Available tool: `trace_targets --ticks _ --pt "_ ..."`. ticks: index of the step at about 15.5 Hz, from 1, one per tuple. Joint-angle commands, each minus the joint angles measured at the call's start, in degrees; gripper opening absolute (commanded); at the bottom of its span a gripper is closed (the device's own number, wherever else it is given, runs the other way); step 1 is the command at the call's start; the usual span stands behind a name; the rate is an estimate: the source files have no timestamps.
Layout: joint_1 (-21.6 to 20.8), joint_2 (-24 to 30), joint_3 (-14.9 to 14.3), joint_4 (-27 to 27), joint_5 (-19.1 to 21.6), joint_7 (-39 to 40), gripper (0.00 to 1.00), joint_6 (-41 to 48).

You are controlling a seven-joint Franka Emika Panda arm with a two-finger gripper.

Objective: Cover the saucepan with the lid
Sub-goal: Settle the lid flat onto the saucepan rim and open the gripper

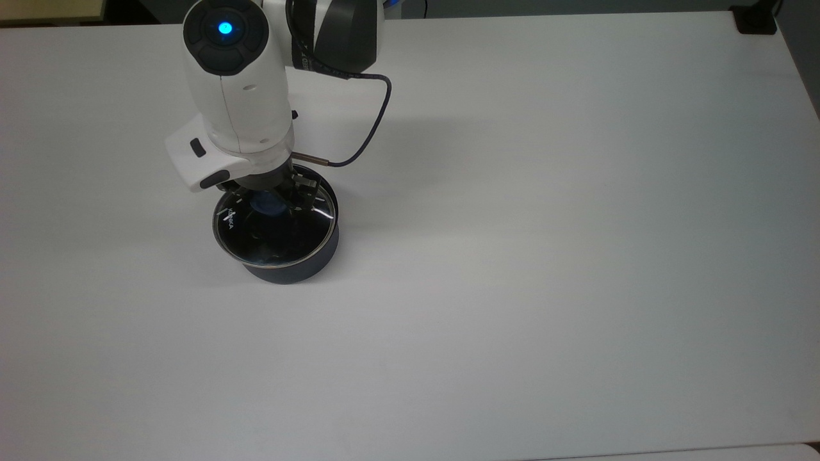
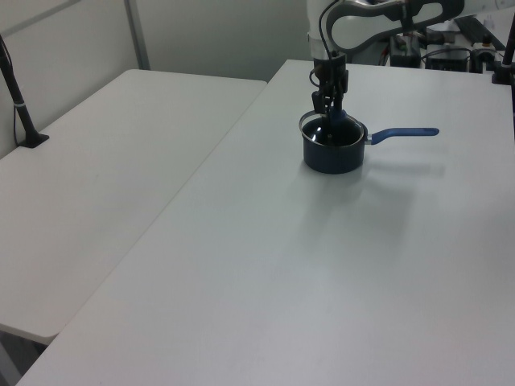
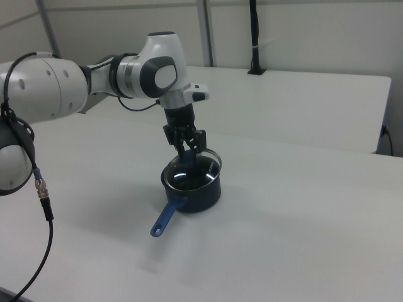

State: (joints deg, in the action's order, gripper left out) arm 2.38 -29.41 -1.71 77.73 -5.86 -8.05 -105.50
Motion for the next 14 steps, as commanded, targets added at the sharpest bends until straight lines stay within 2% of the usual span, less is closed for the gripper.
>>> trace_targets --ticks 1,4,14 --pt "-0.7 0.8 -0.5 -0.9 1.0 -0.2 0.57 2.7" --pt "-0.7 2.4 -0.6 -0.6 1.1 0.1 0.57 5.0" --pt "-0.9 2.3 -0.4 -0.4 1.1 0.0 0.57 5.2"
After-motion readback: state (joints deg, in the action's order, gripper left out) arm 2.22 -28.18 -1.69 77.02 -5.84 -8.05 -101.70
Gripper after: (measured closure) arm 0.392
